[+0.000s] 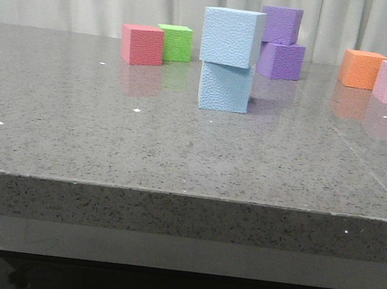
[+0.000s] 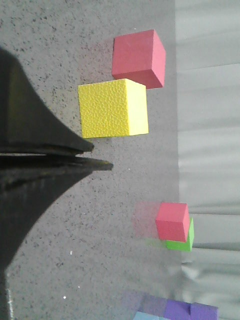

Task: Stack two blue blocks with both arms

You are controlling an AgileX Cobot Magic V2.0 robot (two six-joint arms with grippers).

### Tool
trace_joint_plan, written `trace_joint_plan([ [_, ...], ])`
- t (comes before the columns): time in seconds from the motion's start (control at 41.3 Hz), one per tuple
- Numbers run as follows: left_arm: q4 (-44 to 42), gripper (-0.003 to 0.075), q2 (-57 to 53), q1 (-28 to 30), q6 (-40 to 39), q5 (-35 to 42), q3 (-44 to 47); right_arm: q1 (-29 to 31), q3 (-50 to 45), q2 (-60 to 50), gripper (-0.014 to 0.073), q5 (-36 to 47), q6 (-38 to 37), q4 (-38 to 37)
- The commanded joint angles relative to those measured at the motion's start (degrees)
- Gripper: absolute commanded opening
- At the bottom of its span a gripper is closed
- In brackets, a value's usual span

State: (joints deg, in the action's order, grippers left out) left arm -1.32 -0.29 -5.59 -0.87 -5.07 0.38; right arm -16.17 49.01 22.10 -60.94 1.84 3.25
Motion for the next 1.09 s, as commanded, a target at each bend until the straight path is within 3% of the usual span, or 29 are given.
trace_joint_plan([
  [0.0, -0.27, -0.002, -1.17, -0.46, -0.8, 5.99, 0.09, 0.3, 1.11, 0.69, -0.0067, 3.95, 0.03, -0.01],
  [0.896, -0.27, -0.002, -1.09, -0.46, -0.8, 5.99, 0.09, 0.3, 1.11, 0.69, -0.0067, 3.95, 0.03, -0.01],
  [0.993, -0.27, -0.002, -1.09, -0.46, -0.8, 5.99, 0.09, 0.92, -0.97, -0.44, -0.0067, 6.6, 0.09, -1.21],
  [1.066, -0.27, -0.002, -1.04, -0.46, -0.8, 5.99, 0.09, 3.41, -5.8, -3.15, -0.0067, 14.46, 0.09, -1.21],
])
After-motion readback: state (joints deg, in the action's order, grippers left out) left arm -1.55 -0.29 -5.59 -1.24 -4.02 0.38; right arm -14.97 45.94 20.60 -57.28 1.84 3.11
